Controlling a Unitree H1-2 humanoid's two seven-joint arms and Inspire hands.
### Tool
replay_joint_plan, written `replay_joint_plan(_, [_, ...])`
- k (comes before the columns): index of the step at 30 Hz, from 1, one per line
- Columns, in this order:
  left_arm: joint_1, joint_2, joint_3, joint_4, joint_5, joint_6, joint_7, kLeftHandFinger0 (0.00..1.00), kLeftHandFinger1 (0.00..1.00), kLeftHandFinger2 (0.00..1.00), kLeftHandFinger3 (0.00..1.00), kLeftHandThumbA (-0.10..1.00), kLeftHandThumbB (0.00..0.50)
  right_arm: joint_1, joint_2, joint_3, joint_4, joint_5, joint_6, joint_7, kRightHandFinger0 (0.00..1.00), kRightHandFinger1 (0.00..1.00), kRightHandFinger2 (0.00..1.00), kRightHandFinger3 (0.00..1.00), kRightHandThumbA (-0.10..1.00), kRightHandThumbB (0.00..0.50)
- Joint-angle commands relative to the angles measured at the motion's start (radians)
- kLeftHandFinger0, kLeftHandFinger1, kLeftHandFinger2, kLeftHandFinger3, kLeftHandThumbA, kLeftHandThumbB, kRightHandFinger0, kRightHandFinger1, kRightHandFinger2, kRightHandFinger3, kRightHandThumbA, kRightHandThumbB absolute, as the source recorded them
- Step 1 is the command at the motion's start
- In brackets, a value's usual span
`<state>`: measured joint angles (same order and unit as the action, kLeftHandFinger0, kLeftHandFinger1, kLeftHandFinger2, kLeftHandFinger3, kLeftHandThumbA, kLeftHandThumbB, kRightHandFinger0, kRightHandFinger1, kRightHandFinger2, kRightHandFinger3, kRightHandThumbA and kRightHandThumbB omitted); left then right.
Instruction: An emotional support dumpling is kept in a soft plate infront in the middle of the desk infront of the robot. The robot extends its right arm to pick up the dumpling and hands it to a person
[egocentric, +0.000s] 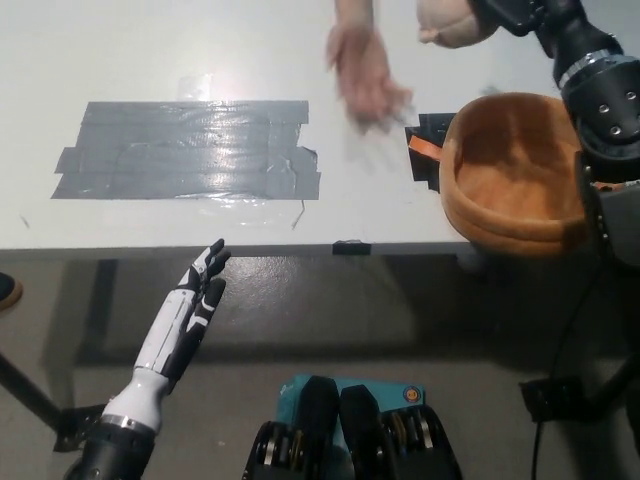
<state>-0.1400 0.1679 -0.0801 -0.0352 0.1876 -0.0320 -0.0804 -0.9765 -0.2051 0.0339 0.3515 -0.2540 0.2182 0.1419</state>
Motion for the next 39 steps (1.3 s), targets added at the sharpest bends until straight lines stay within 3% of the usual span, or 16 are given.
replay_joint_plan(1, [0.000, 0.006, -0.001, -0.035, 0.012, -0.008, 0.002, 1.00, 1.00, 1.00, 1.00, 1.00, 0.039, -0.039, 0.006, -0.007, -0.020, 0.008, 0.021, -0.034, 0.21, 0.68, 1.00, 0.94, -0.10, 0.148])
replay_joint_plan(9, [0.011, 0.008, -0.003, -0.040, 0.007, -0.012, -0.003, 1.00, 1.00, 1.00, 1.00, 1.00, 0.034, -0.077, 0.038, 0.004, 0.093, -0.008, -0.026, -0.085, 0.19, 0.63, 1.00, 0.95, -0.10, 0.160])
replay_joint_plan(13, [0.023, 0.005, -0.010, -0.043, 0.005, -0.012, -0.006, 1.00, 1.00, 1.00, 1.00, 1.00, 0.030, -0.106, 0.058, 0.032, 0.202, -0.035, -0.088, -0.129, 0.02, 0.44, 0.85, 0.87, -0.10, 0.166])
replay_joint_plan(17, [0.023, 0.005, -0.013, -0.043, -0.001, -0.013, -0.008, 1.00, 1.00, 1.00, 1.00, 1.00, 0.023, -0.157, 0.090, 0.081, 0.339, -0.072, -0.120, -0.180, 0.00, 0.50, 0.94, 0.91, -0.10, 0.160])
replay_joint_plan(18, [0.022, 0.004, -0.013, -0.043, -0.001, -0.014, -0.007, 1.00, 1.00, 1.00, 1.00, 1.00, 0.023, -0.164, 0.092, 0.085, 0.355, -0.074, -0.128, -0.185, 0.09, 0.60, 1.00, 1.00, -0.10, 0.208])
replay_joint_plan(20, [0.014, 0.004, -0.016, -0.038, -0.001, -0.022, -0.006, 1.00, 1.00, 1.00, 1.00, 1.00, 0.021, -0.194, 0.105, 0.113, 0.435, -0.096, -0.167, -0.224, 0.00, 0.50, 0.92, 0.91, -0.10, 0.177])
replay_joint_plan(25, [0.006, 0.006, -0.021, -0.051, 0.008, 0.003, -0.008, 1.00, 1.00, 1.00, 1.00, 1.00, 0.030, -0.245, 0.157, 0.167, 0.600, -0.120, -0.229, -0.296, 0.00, 0.51, 0.94, 0.91, -0.10, 0.177])
replay_joint_plan(28, [-0.002, 0.005, -0.022, -0.050, 0.005, 0.006, -0.011, 1.00, 1.00, 1.00, 1.00, 1.00, 0.020, -0.250, 0.180, 0.191, 0.656, -0.126, -0.286, -0.331, 0.00, 0.44, 0.86, 0.84, -0.10, 0.174])
replay_joint_plan(30, [-0.010, 0.006, -0.023, -0.048, 0.003, 0.008, -0.012, 1.00, 1.00, 1.00, 1.00, 1.00, 0.020, -0.258, 0.196, 0.195, 0.691, -0.116, -0.283, -0.324, 0.00, 0.44, 0.86, 0.85, -0.10, 0.153])
replay_joint_plan(33, [-0.010, 0.008, -0.022, -0.051, 0.005, 0.005, -0.010, 1.00, 1.00, 1.00, 1.00, 1.00, 0.013, -0.262, 0.209, 0.202, 0.709, -0.107, -0.235, -0.284, 0.02, 0.48, 0.88, 0.91, -0.10, 0.169])
replay_joint_plan(34, [-0.010, 0.010, -0.023, -0.053, 0.005, 0.009, -0.013, 1.00, 1.00, 1.00, 1.00, 1.00, 0.018, -0.265, 0.212, 0.220, 0.713, -0.118, -0.193, -0.253, 0.39, 0.80, 1.00, 1.00, 0.11, 0.230])
replay_joint_plan(35, [-0.010, 0.011, -0.023, -0.055, 0.006, 0.010, -0.014, 1.00, 1.00, 1.00, 1.00, 1.00, 0.016, -0.265, 0.207, 0.243, 0.712, -0.124, -0.170, -0.191, 0.76, 1.00, 1.00, 1.00, 0.41, 0.282])
replay_joint_plan(36, [-0.012, 0.011, -0.023, -0.054, 0.005, 0.012, -0.014, 1.00, 1.00, 1.00, 1.00, 1.00, 0.015, -0.269, 0.200, 0.266, 0.718, -0.131, -0.159, -0.139, 1.00, 1.00, 1.00, 1.00, 0.45, 0.283])
replay_joint_plan(37, [-0.014, 0.011, -0.024, -0.054, 0.007, 0.012, -0.014, 1.00, 1.00, 1.00, 1.00, 1.00, 0.009, -0.271, 0.192, 0.294, 0.720, -0.147, -0.148, -0.102, 1.00, 1.00, 1.00, 1.00, 0.59, 0.319])
replay_joint_plan(38, [-0.014, 0.014, -0.025, -0.054, 0.012, 0.011, -0.014, 1.00, 1.00, 1.00, 1.00, 1.00, 0.004, -0.269, 0.186, 0.311, 0.727, -0.150, -0.141, -0.073, 1.00, 1.00, 1.00, 1.00, 0.70, 0.410])
replay_joint_plan(39, [-0.014, 0.014, -0.026, -0.054, 0.011, 0.009, -0.015, 1.00, 1.00, 1.00, 1.00, 1.00, 0.004, -0.264, 0.183, 0.317, 0.737, -0.145, -0.140, -0.069, 1.00, 1.00, 1.00, 1.00, 0.77, 0.449])
